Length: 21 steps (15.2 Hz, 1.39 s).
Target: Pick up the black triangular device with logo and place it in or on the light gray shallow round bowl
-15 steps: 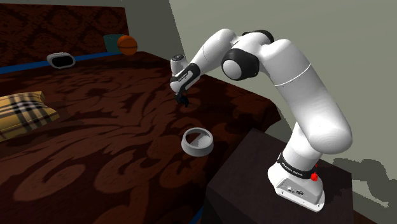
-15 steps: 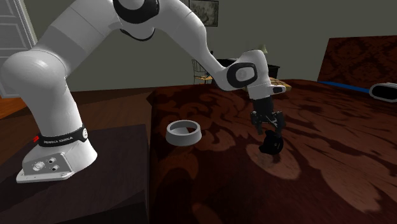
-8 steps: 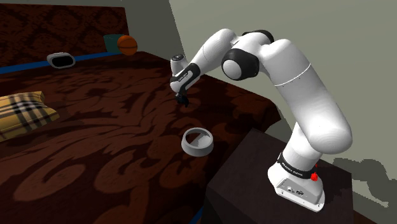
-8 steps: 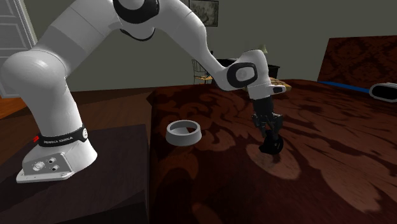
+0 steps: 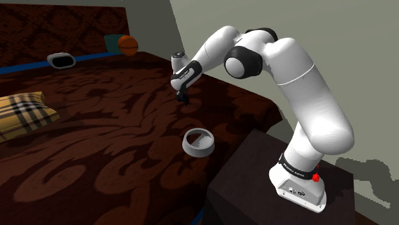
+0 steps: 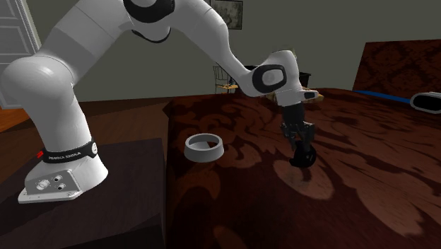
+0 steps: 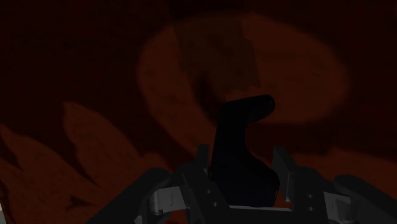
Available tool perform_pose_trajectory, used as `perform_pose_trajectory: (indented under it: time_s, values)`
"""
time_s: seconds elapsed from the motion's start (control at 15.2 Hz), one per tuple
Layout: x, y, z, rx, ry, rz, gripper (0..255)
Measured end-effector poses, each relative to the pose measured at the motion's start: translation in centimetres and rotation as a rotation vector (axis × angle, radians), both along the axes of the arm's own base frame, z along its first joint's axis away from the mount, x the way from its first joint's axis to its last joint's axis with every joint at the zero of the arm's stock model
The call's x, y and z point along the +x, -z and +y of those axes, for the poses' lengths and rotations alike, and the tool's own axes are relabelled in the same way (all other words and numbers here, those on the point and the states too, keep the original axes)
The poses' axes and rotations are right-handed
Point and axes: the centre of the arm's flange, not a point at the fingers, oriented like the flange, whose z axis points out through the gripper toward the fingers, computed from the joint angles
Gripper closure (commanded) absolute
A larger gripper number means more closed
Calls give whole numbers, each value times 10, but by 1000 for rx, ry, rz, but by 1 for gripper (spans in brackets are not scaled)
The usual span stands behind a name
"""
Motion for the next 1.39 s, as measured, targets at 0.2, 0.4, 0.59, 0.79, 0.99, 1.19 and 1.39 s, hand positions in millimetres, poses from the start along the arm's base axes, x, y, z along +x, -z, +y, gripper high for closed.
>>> perform_pose_trajectory:
  time_s: [0.2,0.4,0.59,0.79,0.99,1.19,1.39]
  values:
    - [0,-15,0,0,0,0,255]
    - [1,-32,1,0,0,0,255]
    - [0,-47,1,0,0,0,255]
    - [-1,-63,1,0,0,0,255]
    - [-1,-80,0,0,0,0,255]
    - [0,-95,0,0,0,0,255]
    - [-13,-105,11,0,0,0,255]
